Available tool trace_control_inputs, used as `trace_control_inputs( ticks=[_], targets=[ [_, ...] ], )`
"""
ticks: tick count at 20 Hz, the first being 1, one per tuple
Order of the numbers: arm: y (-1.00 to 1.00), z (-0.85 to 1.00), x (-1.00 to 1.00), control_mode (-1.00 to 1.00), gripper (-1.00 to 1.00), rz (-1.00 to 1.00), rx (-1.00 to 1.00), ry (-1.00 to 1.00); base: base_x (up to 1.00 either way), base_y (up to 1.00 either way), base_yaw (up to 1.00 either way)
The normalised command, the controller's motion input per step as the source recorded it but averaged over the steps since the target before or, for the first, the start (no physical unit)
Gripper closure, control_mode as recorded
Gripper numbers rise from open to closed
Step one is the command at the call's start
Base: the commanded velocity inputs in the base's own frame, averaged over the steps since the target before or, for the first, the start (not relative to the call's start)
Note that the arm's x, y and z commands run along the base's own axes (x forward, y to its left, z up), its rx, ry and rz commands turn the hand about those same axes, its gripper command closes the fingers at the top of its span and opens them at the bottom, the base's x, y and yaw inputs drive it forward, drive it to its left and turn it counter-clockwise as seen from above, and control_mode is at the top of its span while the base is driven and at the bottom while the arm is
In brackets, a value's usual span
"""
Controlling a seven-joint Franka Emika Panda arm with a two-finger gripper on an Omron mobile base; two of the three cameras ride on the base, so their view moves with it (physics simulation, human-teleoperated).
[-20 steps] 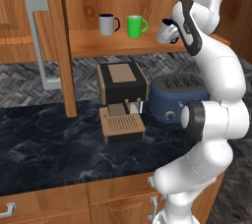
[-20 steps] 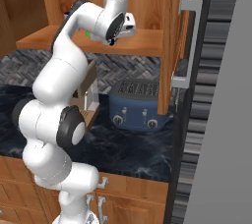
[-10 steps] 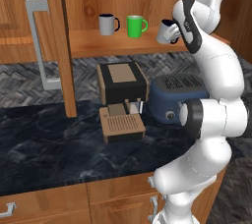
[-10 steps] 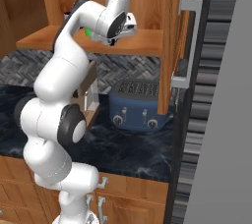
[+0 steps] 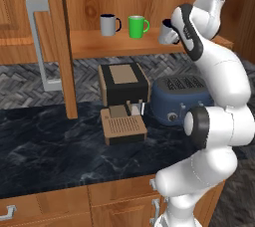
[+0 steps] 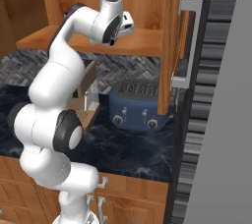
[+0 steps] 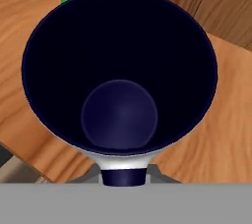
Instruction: Pick the mug on the counter and place it in the cabinet with the handle facing the right, like the mugs already inside.
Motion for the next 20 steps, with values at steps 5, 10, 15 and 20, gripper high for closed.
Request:
trace_control_inputs(
  ticks=[5, 10, 15, 20],
  targets=[
    [0.00, -0.26, -0.01, -1.00, 1.00, -0.01, -0.04, -0.16, 0.00, 0.00, 0.00],
    [0.00, -0.14, 0.13, -1.00, 1.00, -0.01, 0.00, -0.06, 0.00, 0.00, 0.00],
    [0.00, -0.07, 0.28, -1.00, 1.00, 0.00, 0.00, -0.01, 0.00, 0.00, 0.00],
    [0.00, -0.04, 0.38, -1.00, 1.00, 0.00, 0.01, 0.00, 0.00, 0.00, 0.00]
  ],
)
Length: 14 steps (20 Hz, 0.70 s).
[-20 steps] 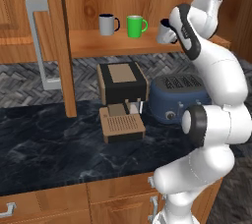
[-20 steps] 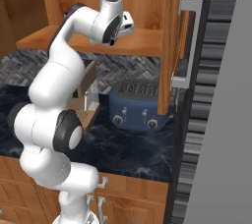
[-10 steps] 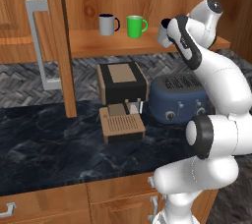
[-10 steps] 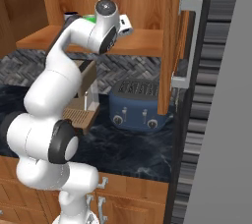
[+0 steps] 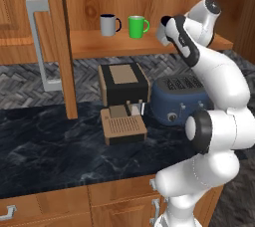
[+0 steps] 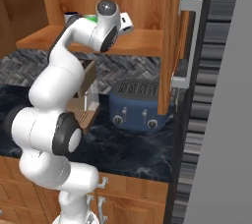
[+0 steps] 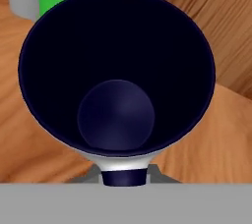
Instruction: Pick the mug on the counter and place it in the cabinet with the handle facing the right, like the mugs already inside.
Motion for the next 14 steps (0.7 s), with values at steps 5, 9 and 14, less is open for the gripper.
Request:
trace_control_inputs(
  ticks=[5, 9, 14],
  targets=[
    [-0.02, -0.18, 0.47, -1.00, 1.00, 0.01, 0.08, 0.00, 0.00, 0.00, 0.00],
    [0.00, -0.29, 0.36, -1.00, 1.00, 0.07, 0.12, 0.01, 0.00, 0.00, 0.00],
    [0.00, -0.26, 0.23, -1.00, 1.00, 0.08, 0.07, 0.04, 0.00, 0.00, 0.00]
  ],
)
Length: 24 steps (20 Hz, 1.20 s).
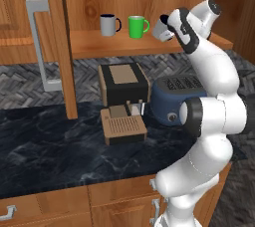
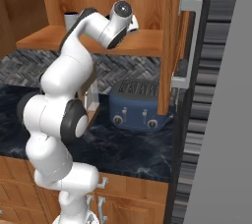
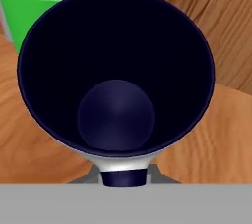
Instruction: Pick the mug on the counter and place it in the cabinet with the handle facing the right, like the mugs already inside.
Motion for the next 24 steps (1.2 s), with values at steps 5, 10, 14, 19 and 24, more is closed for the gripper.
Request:
trace_control_inputs(
  ticks=[5, 10, 14, 19, 24],
  targets=[
    [0.00, -0.07, 0.07, -1.00, 1.00, 0.06, -0.02, 0.05, 0.00, 0.00, 0.00],
    [0.00, -0.09, 0.05, -1.00, 1.00, 0.07, -0.07, 0.06, 0.00, 0.00, 0.00],
    [0.00, -0.38, 0.02, -1.00, 1.00, 0.09, -0.04, 0.05, 0.00, 0.00, 0.00],
    [0.00, -0.40, 0.18, -1.00, 1.00, 0.11, 0.00, 0.02, 0.00, 0.00, 0.00],
    [0.00, -0.29, 0.29, -1.00, 1.00, 0.15, 0.00, 0.02, 0.00, 0.00, 0.00]
  ],
)
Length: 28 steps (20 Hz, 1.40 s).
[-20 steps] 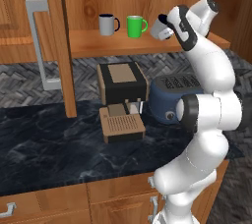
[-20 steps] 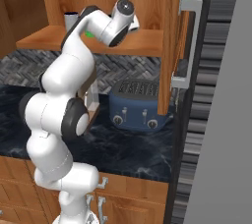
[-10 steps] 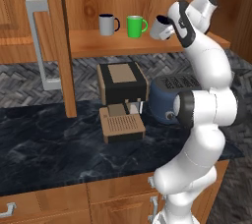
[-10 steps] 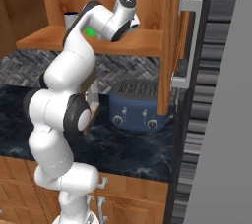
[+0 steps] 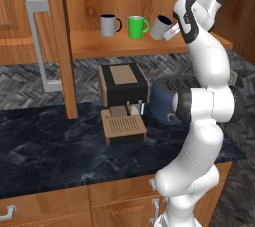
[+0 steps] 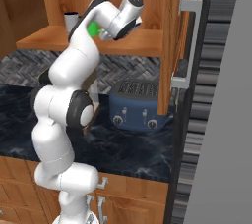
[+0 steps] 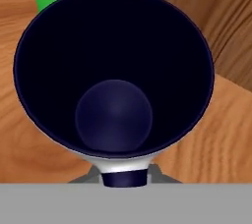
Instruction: Pick the mug on the counter and place it in the cabinet with the handle facing the right, like the mugs already inside.
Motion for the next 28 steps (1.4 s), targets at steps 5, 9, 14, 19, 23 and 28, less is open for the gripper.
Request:
trace_control_inputs(
  ticks=[5, 9, 14, 19, 23, 28],
  targets=[
    [0.00, -0.28, 0.26, -1.00, 1.00, 0.16, 0.00, 0.02, 0.00, 0.00, 0.00],
    [0.00, -0.29, 0.14, -1.00, 1.00, 0.14, 0.00, 0.02, 0.00, 0.00, 0.00],
    [0.00, -0.33, 0.03, -1.00, -1.00, 0.12, -0.02, 0.02, 0.00, 0.00, 0.00],
    [0.00, -0.34, 0.00, -1.00, -1.00, 0.11, -0.04, 0.00, 0.00, 0.00, 0.00],
    [0.00, -0.31, -0.01, -1.00, -1.00, 0.09, -0.04, 0.00, 0.00, 0.00, 0.00],
    [0.00, -0.13, -0.02, -1.00, -1.00, 0.07, -0.04, 0.00, 0.00, 0.00, 0.00]
  ],
)
